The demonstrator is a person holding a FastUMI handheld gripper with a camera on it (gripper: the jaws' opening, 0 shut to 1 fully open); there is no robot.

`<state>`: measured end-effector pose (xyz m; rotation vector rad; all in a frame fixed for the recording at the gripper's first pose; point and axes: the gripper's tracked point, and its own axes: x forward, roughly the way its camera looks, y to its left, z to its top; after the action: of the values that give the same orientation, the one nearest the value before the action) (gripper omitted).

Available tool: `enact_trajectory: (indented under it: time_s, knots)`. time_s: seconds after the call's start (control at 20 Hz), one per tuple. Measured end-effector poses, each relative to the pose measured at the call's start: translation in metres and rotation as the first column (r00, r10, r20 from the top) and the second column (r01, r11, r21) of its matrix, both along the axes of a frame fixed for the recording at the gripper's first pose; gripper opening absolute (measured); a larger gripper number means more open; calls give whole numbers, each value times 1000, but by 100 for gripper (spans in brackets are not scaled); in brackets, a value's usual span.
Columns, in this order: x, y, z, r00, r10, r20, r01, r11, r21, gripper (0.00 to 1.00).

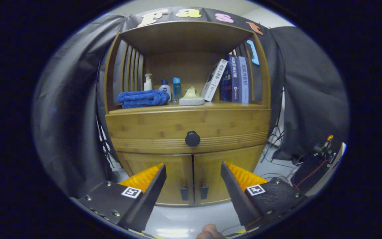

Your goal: Pull open the drawer, take out the items inside it, and place them on the countertop above the cabinet.

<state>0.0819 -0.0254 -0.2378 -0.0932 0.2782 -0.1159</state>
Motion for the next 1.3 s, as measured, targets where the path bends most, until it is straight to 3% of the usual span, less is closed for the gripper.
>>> enact_trajectory:
  time_s: [0.35,0.75,1.1,1.3]
  knots:
    - [-42,-13,43,999,39,36,-36,996,-81,99]
    - [-59,-4,122,990,40,136,-31,998,-62,99]
    - [-90,28,217,949,65,307,-59,998,-28,99]
    - [-114,35,248,931,78,357,-73,997,-26,99]
